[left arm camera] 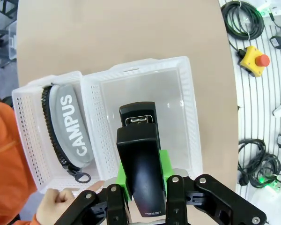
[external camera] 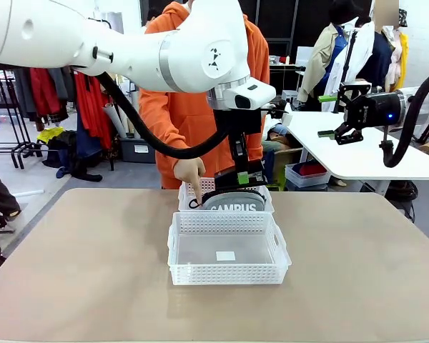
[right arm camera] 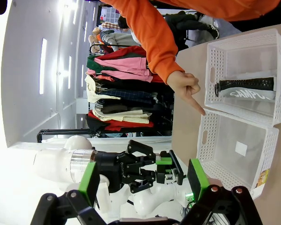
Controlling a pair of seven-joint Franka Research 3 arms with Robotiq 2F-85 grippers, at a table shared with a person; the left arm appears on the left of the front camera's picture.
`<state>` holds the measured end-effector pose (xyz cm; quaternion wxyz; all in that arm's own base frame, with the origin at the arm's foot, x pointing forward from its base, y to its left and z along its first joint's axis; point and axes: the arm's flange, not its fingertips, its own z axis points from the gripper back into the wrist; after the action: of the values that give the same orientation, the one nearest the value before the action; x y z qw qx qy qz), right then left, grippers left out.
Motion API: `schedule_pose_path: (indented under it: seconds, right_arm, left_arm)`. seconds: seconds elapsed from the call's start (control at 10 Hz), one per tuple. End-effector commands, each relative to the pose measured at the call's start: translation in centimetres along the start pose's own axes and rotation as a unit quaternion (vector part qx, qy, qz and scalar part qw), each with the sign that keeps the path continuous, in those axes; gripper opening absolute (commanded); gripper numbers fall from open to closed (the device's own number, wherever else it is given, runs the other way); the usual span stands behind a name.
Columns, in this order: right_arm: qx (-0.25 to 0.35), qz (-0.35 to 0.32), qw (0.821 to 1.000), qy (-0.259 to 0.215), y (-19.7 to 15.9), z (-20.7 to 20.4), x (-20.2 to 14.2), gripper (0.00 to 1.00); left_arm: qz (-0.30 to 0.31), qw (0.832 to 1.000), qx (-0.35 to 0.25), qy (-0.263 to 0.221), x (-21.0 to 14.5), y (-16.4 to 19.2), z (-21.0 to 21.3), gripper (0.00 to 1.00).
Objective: Distribute items into two baskets.
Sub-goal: Place the picked Stapler into the Organizing basket as instructed by the person.
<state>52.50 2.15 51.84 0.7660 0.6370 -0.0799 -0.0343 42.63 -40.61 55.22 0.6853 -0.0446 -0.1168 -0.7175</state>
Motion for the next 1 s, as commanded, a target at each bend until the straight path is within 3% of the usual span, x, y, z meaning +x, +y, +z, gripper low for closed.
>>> schedule_pose_path:
  seconds: [0.0, 0.3, 0.9]
  right_arm:
    - [0.011, 0.000, 1.000, -0.005, 0.3, 0.0, 0.0, 1.00]
    - [0.011, 0.000, 1.000, -0.005, 0.3, 0.0, 0.0, 1.00]
    - [0.011, 0.000, 1.000, -0.005, 0.3, 0.0, 0.0, 1.00]
  left_arm:
    - [0.012, 0.999, -0.017, 0.030, 0.6, 0.3, -0.9, 0.00]
    - [0.014, 0.996, -0.025, 0.080, 0.9, 2.1, -4.7, 0.00]
    - [0.028, 0.996, -0.057, 0.064, -1.1, 4.1, -14.4, 0.00]
